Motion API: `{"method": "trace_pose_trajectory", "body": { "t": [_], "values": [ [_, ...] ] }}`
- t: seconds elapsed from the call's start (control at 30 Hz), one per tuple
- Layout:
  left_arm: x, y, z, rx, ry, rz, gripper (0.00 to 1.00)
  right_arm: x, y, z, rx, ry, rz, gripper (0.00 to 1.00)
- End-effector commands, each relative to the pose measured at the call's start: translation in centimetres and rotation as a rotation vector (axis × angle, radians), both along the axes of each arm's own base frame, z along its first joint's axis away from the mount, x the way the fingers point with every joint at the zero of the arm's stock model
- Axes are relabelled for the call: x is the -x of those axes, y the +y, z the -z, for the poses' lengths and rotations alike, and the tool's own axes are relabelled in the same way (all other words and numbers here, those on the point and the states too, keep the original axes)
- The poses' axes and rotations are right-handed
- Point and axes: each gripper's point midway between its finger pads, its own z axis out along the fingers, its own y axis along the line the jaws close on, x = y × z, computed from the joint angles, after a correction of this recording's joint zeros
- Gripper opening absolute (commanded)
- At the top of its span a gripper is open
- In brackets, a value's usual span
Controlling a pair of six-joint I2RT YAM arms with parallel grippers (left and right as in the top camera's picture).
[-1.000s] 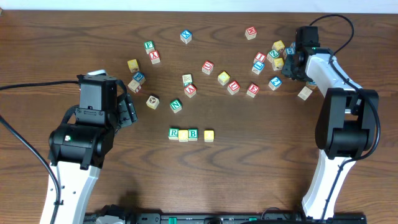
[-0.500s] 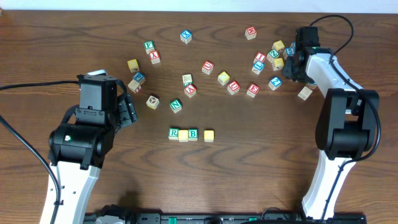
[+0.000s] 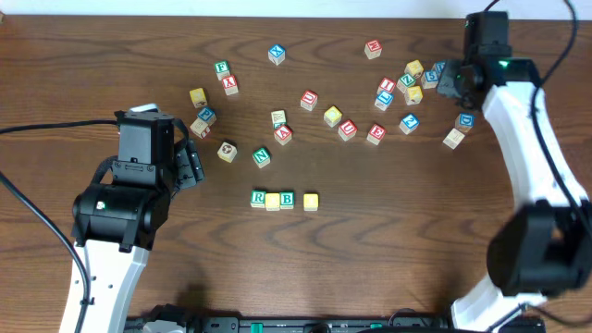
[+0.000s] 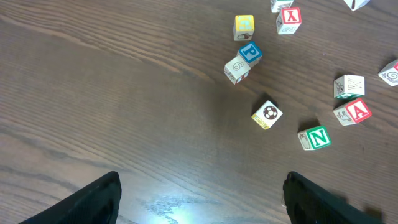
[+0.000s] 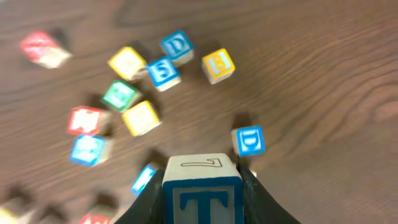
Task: Spell out ROBOT
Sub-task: 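Close the right gripper on the blue T block and lift it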
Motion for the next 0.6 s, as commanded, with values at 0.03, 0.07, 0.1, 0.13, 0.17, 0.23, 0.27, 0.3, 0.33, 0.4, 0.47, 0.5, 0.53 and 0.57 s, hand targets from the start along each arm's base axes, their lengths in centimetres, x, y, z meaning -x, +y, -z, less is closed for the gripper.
{"method": "trace_pose_trajectory", "body": {
  "t": [0.03,0.07,0.1,0.13,0.17,0.23,0.27,0.3,0.33,0.4,0.47,0.5,0.53,0.57],
  "values": [
    [-0.2,0.4,-0.9,-0.023,-0.020,-0.003,0.82,1.8,3.3,-3.8,-0.068,-0.046,-0.072,0.17],
    [-0.2,0.4,-0.9,-0.023,-0.020,-0.003,0.82,2.5,4.0,-4.2,-0.081,-0.042,-0.081,0.17],
    [-0.2,0.4,-0.9,-0.023,-0.020,-0.003,0.82,3.1,4.6,-4.5,-0.090,-0.035,-0.087,0.16],
    [-0.2,0.4,-0.9,-0.023,-0.020,-0.003,0.82,3.7,5.3,-4.7,-0.096,-0.025,-0.094,0.16],
    [-0.2,0.4,-0.9,-0.023,-0.020,-0.003,0.82,4.3,6.0,-4.7,-0.101,-0.012,-0.103,0.15],
    [-0.2,0.4,-0.9,-0.023,-0.020,-0.003,0.82,5.4,7.8,-4.4,-0.109,0.021,-0.134,0.13],
    [-0.2,0.4,-0.9,-0.023,-0.020,-0.003,0.82,5.9,8.7,-4.2,-0.110,0.042,-0.155,0.12],
    [-0.2,0.4,-0.9,-0.023,-0.020,-0.003,0.82,6.5,9.6,-3.9,-0.115,0.064,-0.168,0.11],
    [-0.2,0.4,-0.9,-0.023,-0.020,-0.003,0.82,7.2,10.5,-3.6,-0.120,0.088,-0.175,0.10],
    [-0.2,0.4,-0.9,-0.023,-0.020,-0.003,0.82,8.4,12.3,-3.1,-0.124,0.127,-0.201,0.08],
    [-0.2,0.4,-0.9,-0.023,-0.020,-0.003,0.82,9.5,14.1,-2.9,-0.127,0.151,-0.232,0.08],
    [-0.2,0.4,-0.9,-0.023,-0.020,-0.003,0.82,9.9,15.1,-2.8,-0.127,0.158,-0.251,0.08],
    [-0.2,0.4,-0.9,-0.023,-0.020,-0.003,0.82,10.4,16.1,-2.8,-0.125,0.163,-0.269,0.08],
    [-0.2,0.4,-0.9,-0.023,-0.020,-0.003,0.82,10.8,17.0,-2.7,-0.122,0.165,-0.284,0.08]
  ]
}}
